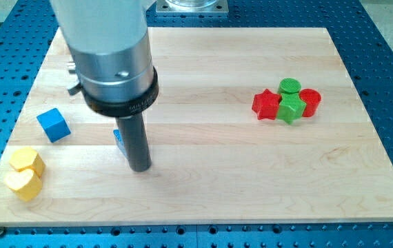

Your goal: Move the blue cube close to the blue triangle

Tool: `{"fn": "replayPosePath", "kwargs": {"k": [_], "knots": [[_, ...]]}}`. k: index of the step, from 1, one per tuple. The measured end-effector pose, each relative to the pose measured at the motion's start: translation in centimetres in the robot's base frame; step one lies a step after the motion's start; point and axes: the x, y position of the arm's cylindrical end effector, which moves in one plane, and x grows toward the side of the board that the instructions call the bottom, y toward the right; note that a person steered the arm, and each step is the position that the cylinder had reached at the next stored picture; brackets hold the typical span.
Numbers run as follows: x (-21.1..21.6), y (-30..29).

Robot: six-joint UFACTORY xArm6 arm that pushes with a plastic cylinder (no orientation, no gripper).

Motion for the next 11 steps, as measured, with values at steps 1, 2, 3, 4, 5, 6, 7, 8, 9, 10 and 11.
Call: {"fn": "replayPosePath", "kwargs": {"k": [1,2,3,4,5,6,7,8,9,10,11], "knots": [[-3.1,-2.6],[-5.7,-5.7],[-5.3,-5.7],[-1.0,-8.2],[-2.0,-13.0],[-3.4,-16.4],[-4.7,-18.0],[-7.2,-15.5],[-9.3,-10.6],[-9.5,-8.4],[-6.8,-9.7]]}}
